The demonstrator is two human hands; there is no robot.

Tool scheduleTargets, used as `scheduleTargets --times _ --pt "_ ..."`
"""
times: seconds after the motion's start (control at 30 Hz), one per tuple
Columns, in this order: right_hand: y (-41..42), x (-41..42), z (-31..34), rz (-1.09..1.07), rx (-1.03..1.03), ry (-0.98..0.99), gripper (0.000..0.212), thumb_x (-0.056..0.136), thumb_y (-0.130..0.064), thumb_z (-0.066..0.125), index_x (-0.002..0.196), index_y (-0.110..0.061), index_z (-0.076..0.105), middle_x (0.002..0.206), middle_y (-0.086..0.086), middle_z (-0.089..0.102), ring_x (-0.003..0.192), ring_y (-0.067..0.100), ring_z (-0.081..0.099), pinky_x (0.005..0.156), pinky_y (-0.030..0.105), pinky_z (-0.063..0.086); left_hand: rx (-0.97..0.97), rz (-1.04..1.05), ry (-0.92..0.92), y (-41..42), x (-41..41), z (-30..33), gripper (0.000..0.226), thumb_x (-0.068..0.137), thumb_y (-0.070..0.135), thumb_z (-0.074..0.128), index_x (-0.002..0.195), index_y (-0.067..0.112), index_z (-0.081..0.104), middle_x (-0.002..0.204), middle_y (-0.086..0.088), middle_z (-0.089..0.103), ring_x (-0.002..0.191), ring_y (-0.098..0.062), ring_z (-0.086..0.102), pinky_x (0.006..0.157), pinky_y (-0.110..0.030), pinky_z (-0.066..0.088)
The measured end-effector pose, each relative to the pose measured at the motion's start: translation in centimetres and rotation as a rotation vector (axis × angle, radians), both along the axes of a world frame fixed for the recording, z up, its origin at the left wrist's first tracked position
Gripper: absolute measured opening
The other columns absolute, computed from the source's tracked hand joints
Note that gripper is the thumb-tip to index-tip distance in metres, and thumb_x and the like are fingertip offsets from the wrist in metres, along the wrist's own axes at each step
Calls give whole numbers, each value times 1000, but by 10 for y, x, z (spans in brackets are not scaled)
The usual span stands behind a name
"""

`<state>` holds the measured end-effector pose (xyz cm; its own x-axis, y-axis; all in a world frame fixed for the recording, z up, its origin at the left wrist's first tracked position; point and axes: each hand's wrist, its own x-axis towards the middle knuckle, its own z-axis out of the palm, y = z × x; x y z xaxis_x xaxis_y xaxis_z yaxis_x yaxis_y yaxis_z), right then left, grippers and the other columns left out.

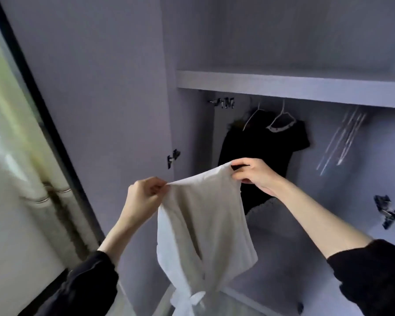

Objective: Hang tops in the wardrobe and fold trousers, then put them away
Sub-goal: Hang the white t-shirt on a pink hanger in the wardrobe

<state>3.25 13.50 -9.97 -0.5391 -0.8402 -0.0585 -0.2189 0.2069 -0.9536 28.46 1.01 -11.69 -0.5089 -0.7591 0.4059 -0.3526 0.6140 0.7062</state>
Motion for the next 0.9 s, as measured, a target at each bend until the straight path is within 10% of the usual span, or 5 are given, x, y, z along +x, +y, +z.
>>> scheduleTargets --times 0.23,0.43,0.67,0.9 --pt "19 -87 1 -142 22 180 17 74 1 73 76 -16 73 72 -8 70 67 -2 63 60 7 47 60 -176 -210 -20 -109 -16 13 86 12 63 74 18 66 66 4 62 72 -18 57 57 -9 34" --pt "15 -142 6 -42 69 220 19 71 0 76 80 -17 75 78 -5 72 73 0 66 66 7 48 195 -501 -284 -10 -215 -14 32 82 27 72 112 23 63 101 10 66 96 -6 62 86 -19 46" --pt "29 -200 3 -87 110 200 23 73 -1 74 70 -24 72 70 -12 70 72 1 64 73 12 49 79 -594 -137 5 -317 -14 4 83 19 71 80 18 68 77 13 67 74 6 61 67 -5 41" --pt "47 -225 -40 -197 154 135 15 81 -6 71 70 -14 64 68 -4 61 70 10 53 70 22 41 97 -783 -119 5 -373 0 6 85 14 68 87 10 71 83 0 71 82 -14 66 79 -26 51"
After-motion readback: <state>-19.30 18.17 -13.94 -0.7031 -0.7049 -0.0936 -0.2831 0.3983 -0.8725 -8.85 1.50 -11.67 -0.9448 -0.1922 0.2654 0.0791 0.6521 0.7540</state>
